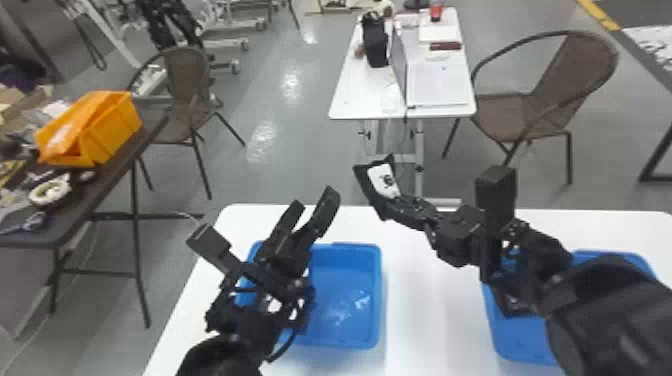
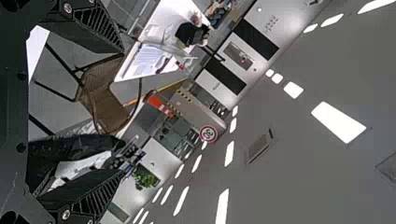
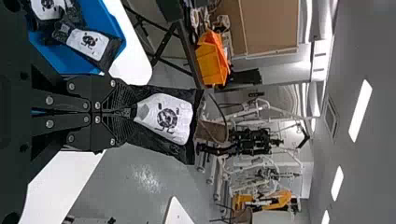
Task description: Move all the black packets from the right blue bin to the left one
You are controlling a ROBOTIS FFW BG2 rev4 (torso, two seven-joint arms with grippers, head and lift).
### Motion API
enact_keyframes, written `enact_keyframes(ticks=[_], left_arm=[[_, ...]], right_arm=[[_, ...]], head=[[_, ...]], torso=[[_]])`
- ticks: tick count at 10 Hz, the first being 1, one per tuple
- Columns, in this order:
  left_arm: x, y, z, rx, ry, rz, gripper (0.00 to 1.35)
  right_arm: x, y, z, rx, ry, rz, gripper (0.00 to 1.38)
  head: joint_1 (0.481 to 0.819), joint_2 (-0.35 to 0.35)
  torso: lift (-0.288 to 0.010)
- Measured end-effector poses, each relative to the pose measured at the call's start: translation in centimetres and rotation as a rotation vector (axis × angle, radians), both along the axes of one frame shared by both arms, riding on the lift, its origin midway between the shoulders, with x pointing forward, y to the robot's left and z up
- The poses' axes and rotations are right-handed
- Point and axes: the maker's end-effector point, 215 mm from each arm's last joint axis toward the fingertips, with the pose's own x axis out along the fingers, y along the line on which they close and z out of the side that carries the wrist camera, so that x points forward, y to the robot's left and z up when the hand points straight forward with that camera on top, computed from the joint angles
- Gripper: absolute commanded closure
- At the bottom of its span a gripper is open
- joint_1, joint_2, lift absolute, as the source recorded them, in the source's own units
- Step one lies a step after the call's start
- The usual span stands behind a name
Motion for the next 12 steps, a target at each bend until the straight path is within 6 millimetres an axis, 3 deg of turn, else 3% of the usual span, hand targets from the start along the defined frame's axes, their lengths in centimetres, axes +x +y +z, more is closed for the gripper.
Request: enact_keyframes(ticks=[3, 8, 9, 11, 12], left_arm=[[0.9, -2.4, 0.4, -0.003, 0.017, -0.071, 0.11], [2.4, -5.3, 0.8, 0.024, 0.028, -0.156, 0.11], [2.5, -5.6, 0.7, 0.022, 0.030, -0.162, 0.17], [2.7, -5.5, 0.3, 0.030, 0.037, -0.150, 1.26], [2.7, -5.4, 0.2, 0.034, 0.042, -0.137, 1.21]], right_arm=[[-1.2, 3.5, 0.5, 0.012, 0.007, 0.084, 1.28], [-1.6, 5.6, 1.6, 0.024, 0.006, 0.135, 1.28], [-1.7, 5.6, 1.5, 0.025, 0.011, 0.135, 1.28], [-1.7, 5.8, 1.4, 0.027, 0.017, 0.136, 1.28], [-1.8, 5.8, 1.3, 0.028, 0.019, 0.136, 1.28]], head=[[0.695, 0.218], [0.695, 0.208], [0.695, 0.204], [0.695, 0.205], [0.695, 0.207]], torso=[[0.000], [0.000], [0.000], [0.000], [0.000]])
